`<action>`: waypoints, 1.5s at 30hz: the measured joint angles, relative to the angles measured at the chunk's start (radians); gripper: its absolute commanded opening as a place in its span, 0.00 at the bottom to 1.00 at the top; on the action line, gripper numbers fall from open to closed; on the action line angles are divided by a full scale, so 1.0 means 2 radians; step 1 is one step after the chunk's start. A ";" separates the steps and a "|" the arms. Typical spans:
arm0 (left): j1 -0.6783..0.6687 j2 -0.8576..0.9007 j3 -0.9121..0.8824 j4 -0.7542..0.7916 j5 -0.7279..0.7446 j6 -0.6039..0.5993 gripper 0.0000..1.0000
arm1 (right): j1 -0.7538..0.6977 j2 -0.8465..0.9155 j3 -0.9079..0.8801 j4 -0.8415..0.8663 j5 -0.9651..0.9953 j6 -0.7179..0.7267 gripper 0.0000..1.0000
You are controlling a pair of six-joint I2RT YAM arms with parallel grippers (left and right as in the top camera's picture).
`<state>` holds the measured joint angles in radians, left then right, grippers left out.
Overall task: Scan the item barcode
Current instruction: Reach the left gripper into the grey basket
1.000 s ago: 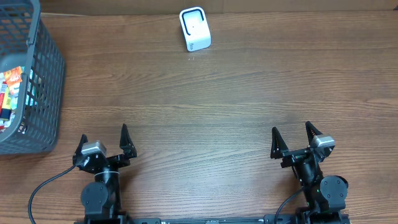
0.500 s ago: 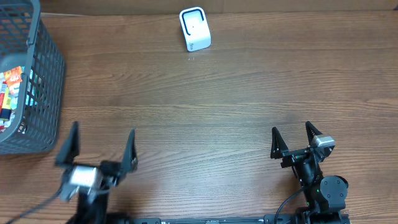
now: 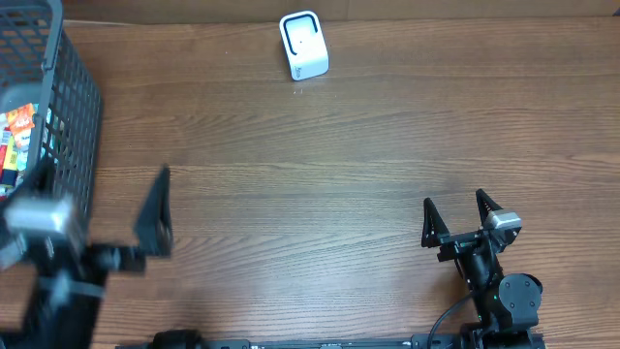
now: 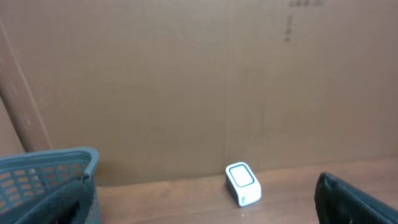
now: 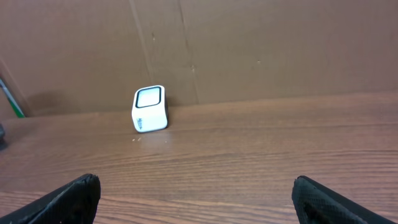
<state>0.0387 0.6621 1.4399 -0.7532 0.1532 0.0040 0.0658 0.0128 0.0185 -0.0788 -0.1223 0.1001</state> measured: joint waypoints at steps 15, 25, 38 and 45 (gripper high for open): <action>0.000 0.471 0.403 -0.328 -0.027 0.021 1.00 | 0.000 0.000 0.000 0.000 0.000 0.000 1.00; 0.079 0.513 0.406 -0.279 -0.099 0.056 1.00 | 0.000 0.000 0.000 0.000 0.000 0.000 1.00; 0.273 0.533 0.409 -0.244 -0.066 0.082 0.99 | 0.000 0.000 0.000 0.000 0.000 0.000 1.00; 0.336 0.605 0.410 -0.253 -0.007 0.098 1.00 | 0.000 0.000 0.000 0.000 0.000 0.000 1.00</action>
<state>0.7101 1.8713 2.2601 -1.2587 0.1390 0.2008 0.0662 0.0128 0.0185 -0.0792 -0.1223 0.1001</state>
